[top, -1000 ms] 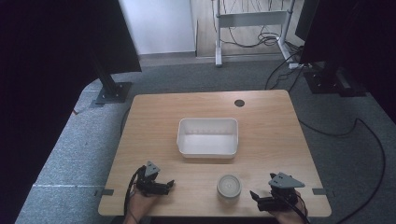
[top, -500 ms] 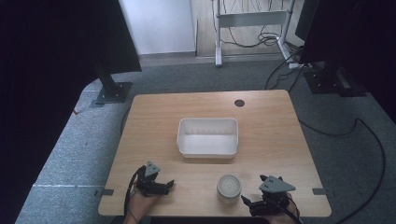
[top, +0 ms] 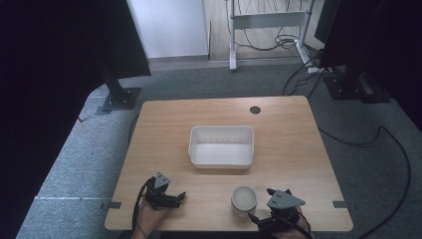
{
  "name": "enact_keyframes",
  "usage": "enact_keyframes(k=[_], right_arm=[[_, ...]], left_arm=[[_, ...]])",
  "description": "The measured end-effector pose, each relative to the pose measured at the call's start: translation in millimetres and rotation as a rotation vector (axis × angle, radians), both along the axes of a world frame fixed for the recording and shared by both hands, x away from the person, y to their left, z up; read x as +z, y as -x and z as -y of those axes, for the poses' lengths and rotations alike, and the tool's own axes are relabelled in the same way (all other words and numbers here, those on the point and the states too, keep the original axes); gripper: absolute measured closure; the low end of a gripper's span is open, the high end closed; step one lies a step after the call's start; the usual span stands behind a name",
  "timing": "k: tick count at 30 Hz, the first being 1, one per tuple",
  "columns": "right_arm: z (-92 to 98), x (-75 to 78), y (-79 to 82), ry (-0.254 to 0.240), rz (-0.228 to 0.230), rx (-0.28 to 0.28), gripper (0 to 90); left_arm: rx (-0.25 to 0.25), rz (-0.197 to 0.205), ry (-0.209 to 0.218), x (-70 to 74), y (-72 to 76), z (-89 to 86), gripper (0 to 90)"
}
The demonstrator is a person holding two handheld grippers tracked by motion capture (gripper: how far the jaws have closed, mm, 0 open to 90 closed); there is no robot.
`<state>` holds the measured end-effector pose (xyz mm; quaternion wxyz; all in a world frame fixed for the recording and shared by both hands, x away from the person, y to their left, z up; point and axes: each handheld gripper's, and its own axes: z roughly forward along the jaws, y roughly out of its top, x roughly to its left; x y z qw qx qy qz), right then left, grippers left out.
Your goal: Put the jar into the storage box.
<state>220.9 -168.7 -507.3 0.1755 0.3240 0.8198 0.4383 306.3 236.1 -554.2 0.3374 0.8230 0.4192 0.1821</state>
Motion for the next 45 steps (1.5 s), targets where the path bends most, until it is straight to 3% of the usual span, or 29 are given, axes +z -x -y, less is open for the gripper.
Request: enact_keyframes(k=[34,45], right_arm=[[-34.9,-20.2,-17.6,0.030,-0.040,0.065,1.8],[-38.5,-27.0,-23.8,0.032,-0.052,0.053,8.8]], left_arm=[[0.000,0.000,0.000,0.0,0.0,0.0,1.9],[0.000,0.000,0.000,0.0,0.0,0.0,1.9]])
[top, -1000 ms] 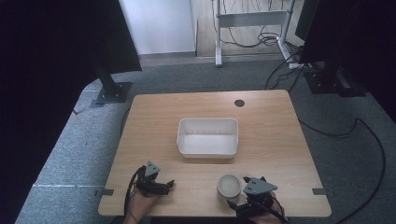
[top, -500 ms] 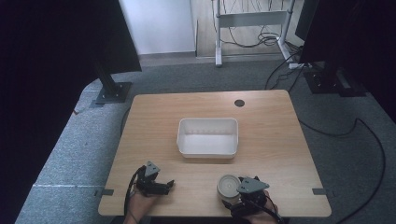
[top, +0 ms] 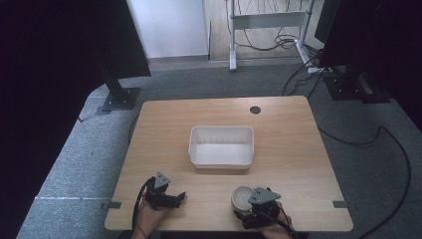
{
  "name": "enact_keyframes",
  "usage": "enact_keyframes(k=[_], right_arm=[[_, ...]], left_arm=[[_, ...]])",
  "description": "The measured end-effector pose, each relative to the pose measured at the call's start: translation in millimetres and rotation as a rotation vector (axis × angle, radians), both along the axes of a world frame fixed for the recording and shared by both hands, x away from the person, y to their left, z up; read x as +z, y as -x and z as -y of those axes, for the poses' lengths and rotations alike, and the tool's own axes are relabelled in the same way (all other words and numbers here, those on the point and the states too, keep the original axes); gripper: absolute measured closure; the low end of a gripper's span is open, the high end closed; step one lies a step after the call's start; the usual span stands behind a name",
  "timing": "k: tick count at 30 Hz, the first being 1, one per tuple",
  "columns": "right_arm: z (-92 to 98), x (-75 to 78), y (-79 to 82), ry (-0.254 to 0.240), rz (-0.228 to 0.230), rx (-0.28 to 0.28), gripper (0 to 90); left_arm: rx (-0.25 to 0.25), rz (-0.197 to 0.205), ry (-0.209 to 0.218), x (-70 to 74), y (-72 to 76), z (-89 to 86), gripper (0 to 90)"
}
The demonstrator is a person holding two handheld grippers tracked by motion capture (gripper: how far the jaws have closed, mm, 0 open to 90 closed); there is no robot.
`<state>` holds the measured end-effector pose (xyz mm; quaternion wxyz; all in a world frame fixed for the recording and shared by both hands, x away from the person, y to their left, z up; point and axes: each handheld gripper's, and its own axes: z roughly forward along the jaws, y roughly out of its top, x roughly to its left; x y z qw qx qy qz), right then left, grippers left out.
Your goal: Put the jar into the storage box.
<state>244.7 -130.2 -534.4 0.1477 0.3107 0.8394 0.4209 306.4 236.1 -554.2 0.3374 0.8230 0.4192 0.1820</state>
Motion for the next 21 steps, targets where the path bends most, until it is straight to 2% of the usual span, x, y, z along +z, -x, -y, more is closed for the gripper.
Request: enact_keyframes(k=[8,21], right_arm=[[-1.9,0.5,2.6,0.000,-0.003,-0.032,9.3],[-5.2,5.7,-0.8,0.018,0.008,-0.042,9.4]], left_arm=[[0.000,0.000,0.000,0.0,0.0,0.0,1.9],[0.000,0.000,0.000,0.0,0.0,0.0,1.9]])
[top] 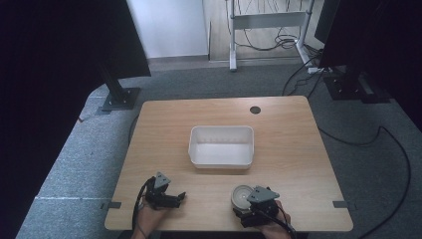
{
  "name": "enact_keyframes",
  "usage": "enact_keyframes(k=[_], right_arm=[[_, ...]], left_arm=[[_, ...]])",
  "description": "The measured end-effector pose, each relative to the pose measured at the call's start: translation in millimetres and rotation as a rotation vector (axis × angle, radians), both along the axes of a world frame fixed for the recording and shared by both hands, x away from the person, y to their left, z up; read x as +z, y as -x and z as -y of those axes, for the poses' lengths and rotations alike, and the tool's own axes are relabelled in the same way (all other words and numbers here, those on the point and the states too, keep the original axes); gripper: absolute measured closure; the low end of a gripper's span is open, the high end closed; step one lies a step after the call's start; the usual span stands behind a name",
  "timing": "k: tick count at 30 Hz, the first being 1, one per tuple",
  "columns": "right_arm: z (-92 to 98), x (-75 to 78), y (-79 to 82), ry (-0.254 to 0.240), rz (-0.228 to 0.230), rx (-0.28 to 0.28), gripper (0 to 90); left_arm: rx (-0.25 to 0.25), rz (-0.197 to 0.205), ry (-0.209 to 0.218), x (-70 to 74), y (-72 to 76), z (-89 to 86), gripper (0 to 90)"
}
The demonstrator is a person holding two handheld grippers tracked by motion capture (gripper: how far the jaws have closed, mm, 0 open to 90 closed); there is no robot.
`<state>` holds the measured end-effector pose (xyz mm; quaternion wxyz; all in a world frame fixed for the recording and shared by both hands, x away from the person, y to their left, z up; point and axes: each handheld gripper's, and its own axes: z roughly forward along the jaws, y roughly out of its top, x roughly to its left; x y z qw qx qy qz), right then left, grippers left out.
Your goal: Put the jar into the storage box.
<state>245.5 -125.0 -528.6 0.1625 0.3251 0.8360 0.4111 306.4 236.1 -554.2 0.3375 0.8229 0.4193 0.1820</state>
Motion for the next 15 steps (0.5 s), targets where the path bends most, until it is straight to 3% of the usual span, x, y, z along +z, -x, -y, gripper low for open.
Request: enact_keyframes(k=[15], right_arm=[[-1.4,9.9,-14.7,-0.022,0.007,-0.015,9.4]], left_arm=[[0.000,-0.001,-0.002,0.1,0.0,-0.1,1.9]])
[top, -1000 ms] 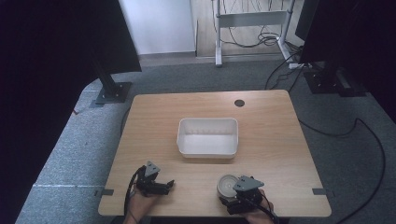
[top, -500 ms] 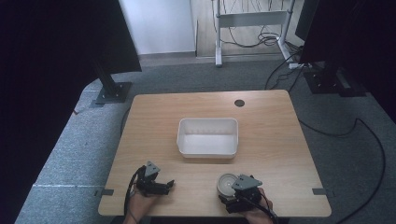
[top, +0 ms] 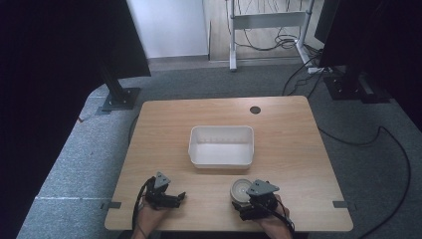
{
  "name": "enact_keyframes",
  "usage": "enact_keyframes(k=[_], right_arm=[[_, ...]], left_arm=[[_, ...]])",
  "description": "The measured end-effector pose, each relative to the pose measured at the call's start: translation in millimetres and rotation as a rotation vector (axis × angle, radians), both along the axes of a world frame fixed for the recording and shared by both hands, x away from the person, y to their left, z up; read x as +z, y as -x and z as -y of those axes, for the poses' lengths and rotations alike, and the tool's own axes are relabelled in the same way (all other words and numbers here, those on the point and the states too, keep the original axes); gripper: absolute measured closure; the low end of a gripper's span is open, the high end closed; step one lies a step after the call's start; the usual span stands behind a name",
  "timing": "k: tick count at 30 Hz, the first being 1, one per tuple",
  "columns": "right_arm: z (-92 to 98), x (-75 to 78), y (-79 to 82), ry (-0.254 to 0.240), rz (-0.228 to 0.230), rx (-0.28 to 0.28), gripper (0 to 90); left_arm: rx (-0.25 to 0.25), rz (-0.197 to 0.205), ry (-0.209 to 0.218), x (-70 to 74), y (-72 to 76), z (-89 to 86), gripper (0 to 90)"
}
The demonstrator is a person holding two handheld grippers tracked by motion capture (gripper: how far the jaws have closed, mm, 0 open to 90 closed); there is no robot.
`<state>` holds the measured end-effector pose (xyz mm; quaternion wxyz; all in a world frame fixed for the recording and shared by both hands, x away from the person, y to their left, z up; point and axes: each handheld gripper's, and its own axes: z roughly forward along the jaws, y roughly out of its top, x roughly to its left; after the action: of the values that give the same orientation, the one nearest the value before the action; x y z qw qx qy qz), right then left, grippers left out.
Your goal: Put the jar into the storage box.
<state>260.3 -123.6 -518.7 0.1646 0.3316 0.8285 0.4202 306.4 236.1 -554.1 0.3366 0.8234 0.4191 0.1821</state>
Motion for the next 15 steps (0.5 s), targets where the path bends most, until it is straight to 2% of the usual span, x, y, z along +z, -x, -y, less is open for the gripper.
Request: enact_keyframes(k=[15], right_arm=[[-7.3,11.4,-14.2,-0.015,0.009,-0.013,9.4]], left_arm=[[0.000,0.000,0.000,0.0,0.0,0.0,1.9]])
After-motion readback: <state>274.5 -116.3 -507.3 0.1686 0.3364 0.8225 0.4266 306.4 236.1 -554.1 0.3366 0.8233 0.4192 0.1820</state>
